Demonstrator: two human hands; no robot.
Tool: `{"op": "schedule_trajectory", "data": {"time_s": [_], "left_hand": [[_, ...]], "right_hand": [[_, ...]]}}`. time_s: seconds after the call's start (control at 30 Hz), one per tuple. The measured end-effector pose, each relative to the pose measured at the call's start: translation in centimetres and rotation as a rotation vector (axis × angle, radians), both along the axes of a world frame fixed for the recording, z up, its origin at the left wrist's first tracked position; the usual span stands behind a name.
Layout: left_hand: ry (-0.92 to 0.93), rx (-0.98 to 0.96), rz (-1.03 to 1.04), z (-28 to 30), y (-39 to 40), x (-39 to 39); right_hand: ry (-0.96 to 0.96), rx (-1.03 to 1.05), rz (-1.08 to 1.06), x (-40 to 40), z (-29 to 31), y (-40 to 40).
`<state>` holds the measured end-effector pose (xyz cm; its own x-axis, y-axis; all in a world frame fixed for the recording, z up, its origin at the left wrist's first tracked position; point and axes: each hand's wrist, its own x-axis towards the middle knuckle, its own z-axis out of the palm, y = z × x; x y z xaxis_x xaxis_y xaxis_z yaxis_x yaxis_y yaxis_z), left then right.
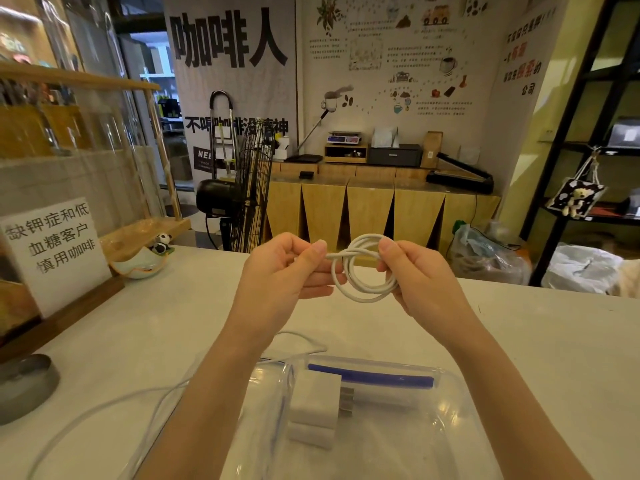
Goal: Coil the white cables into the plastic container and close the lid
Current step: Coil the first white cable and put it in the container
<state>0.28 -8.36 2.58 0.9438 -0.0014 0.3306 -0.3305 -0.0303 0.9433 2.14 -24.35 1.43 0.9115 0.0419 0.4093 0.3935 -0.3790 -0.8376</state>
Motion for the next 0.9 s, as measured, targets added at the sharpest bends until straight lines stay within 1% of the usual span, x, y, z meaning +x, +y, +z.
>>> {"op": "schedule_trajectory", "data": {"time_s": [0.13, 0.2, 0.27, 0.4, 0.5, 0.6, 0.7, 0.8, 0.9], "left_hand": [[-0.134, 0.046, 0.091, -0.6, -0.5, 0.1], [-0.146, 0.045, 0.102, -0.9, -0.7, 0.3], [-0.093, 0.011, 0.054, -0.9, -0.9, 0.4], [0.095, -0.176, -0.155, -0.6, -0.8, 0.3], [0.168, -0.257, -0.225, -0.3, -0.5, 0.2], [0.179, -0.163, -0.168, -0.4, -0.2, 0.3], [0.162, -0.073, -0.125, -0.6, -0.3, 0.4], [0.216, -0.043, -0.161, -0.9, -0.5, 0.4], [0.297, -0.016, -0.188, -1.2, -1.0, 0.3]], "right_hand": [[0.122, 0.101, 0.194, -0.3, 0.3, -0.4], [0.164, 0.122, 0.269, -0.6, 0.6, -0.3], [0.165, 0.122, 0.302, -0.8, 0.7, -0.1], [0.193, 0.17, 0.292, -0.7, 0.5, 0.3], [0.146, 0.093, 0.234, -0.4, 0.4, 0.3], [0.073, -0.021, 0.193, -0.2, 0.3, 0.1], [0.065, -0.101, 0.16, -0.2, 0.2, -0.1], [0.152, -0.164, 0.146, -0.5, 0.4, -0.7], [0.278, -0.106, 0.144, -1.0, 0.6, -1.7]]}}
